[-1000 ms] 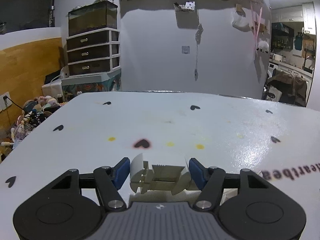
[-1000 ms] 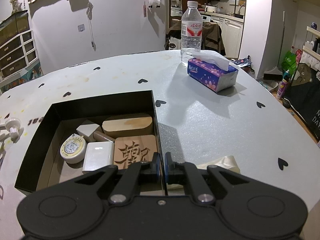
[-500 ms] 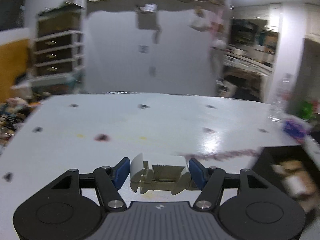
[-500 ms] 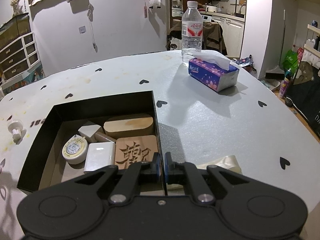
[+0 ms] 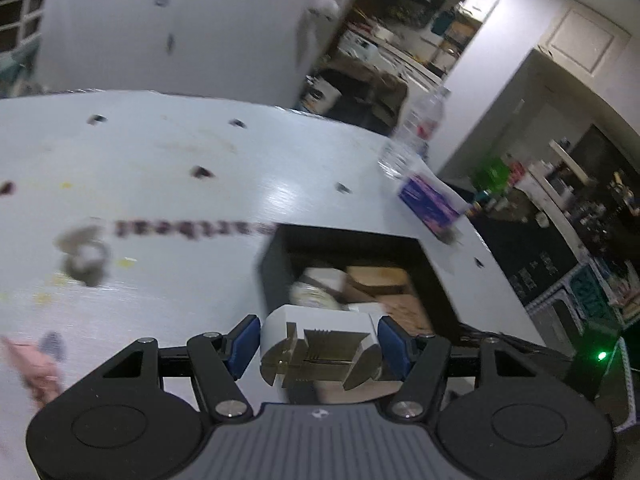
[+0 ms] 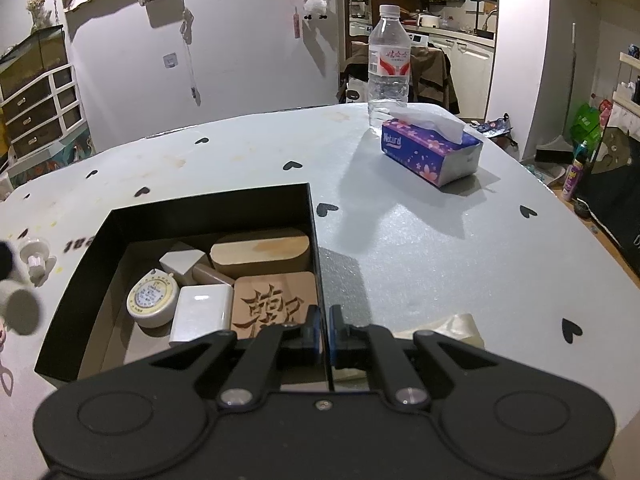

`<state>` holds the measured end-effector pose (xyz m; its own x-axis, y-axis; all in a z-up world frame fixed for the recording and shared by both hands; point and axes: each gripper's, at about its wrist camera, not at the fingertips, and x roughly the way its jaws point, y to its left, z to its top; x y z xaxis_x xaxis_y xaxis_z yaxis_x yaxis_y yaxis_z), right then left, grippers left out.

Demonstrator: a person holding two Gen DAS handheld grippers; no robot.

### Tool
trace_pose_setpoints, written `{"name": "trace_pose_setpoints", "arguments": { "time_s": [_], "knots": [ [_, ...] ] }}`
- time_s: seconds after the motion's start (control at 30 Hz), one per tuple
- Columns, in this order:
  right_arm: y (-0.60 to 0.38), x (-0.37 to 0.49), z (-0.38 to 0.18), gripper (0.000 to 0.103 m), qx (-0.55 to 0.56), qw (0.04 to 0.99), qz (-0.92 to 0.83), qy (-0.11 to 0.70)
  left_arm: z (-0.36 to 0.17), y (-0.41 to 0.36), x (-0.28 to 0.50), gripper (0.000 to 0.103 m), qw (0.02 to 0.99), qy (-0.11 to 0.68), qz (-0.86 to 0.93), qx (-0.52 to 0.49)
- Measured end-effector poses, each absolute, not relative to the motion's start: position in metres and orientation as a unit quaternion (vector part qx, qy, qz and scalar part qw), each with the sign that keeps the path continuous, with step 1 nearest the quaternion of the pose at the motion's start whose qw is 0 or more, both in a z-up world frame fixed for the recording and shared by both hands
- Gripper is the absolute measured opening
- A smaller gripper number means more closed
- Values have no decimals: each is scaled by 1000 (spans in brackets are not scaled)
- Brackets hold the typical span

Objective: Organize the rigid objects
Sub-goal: 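Carry the white bracket into the box beside the charger plug, release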

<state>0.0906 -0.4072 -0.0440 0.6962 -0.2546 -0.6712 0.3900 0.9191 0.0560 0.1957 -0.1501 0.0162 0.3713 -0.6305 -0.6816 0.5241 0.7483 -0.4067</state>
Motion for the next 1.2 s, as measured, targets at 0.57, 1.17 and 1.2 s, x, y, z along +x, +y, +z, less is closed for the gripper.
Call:
{"name": "trace_pose_setpoints", "arguments": {
  "time_s": [0.57,1.17,1.2],
  "knots": [
    [-409,89,-45,5,95,920,-164,344,-27,-248,201,65,798,515,-311,8],
    [-409,87,-45,5,99,920,-163,342,-26,-246,189,87,783,535,-317,17],
    [-409,87,-45,5,99,920,-163,342,-25,-246,188,87,784,533,-318,18]
  ]
}}
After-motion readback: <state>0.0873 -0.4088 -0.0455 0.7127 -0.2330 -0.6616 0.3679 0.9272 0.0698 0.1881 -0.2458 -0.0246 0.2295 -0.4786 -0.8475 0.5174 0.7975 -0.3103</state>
